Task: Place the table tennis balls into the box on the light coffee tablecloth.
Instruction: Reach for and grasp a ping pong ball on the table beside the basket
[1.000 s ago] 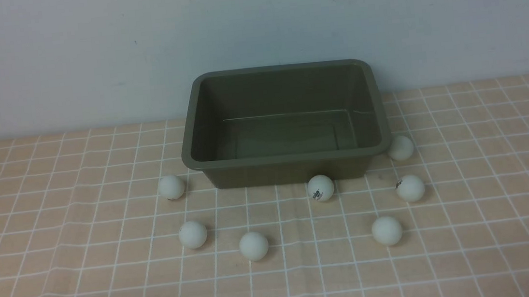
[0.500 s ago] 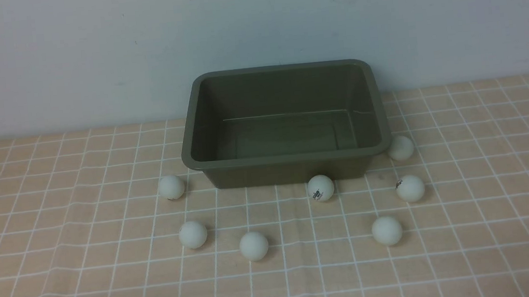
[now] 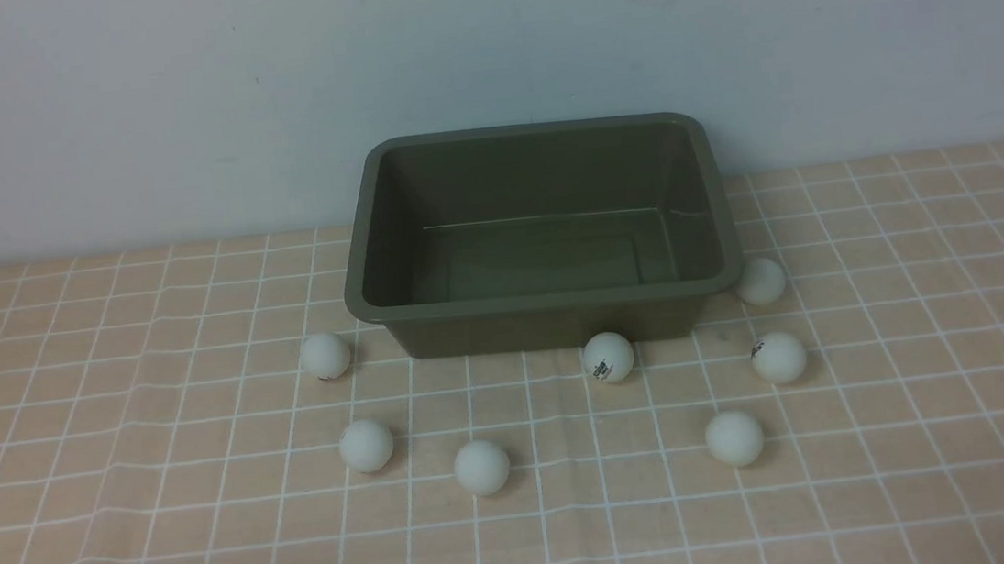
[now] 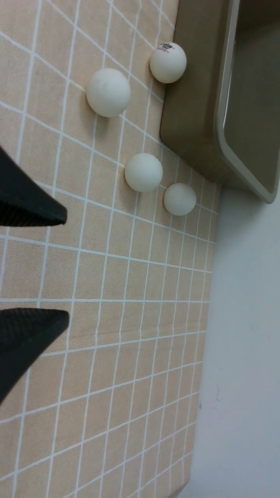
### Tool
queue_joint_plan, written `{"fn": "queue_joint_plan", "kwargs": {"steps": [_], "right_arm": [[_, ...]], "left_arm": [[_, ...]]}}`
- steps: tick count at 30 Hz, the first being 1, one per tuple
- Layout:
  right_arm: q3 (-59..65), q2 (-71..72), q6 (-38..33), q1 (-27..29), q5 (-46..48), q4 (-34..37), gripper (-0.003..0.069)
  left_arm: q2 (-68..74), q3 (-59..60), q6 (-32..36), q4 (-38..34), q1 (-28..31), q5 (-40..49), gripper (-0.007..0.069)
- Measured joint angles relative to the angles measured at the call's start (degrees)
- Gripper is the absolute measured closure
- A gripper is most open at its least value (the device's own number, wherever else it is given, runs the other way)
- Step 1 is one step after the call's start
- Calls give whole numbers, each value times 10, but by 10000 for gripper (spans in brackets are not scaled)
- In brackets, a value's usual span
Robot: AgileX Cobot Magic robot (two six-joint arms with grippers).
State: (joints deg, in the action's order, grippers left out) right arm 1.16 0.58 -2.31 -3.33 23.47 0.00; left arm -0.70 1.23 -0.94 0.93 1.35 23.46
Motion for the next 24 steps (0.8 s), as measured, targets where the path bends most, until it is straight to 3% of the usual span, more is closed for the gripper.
{"fn": "queue_joint_plan", "kwargs": {"steps": [6,14,19,24], "right_arm": [[-16,0,5,0,17,3,381],[-163,-1,12,0,103,21,381],[-209,-9,23,0,121,59,381],[-228,-10,38,0,101,148,381]], "left_arm": [[0,0,0,0,0,0,417],[0,0,0,1,0,0,417],[0,0,0,1,0,0,417],[0,0,0,1,0,0,417]]}}
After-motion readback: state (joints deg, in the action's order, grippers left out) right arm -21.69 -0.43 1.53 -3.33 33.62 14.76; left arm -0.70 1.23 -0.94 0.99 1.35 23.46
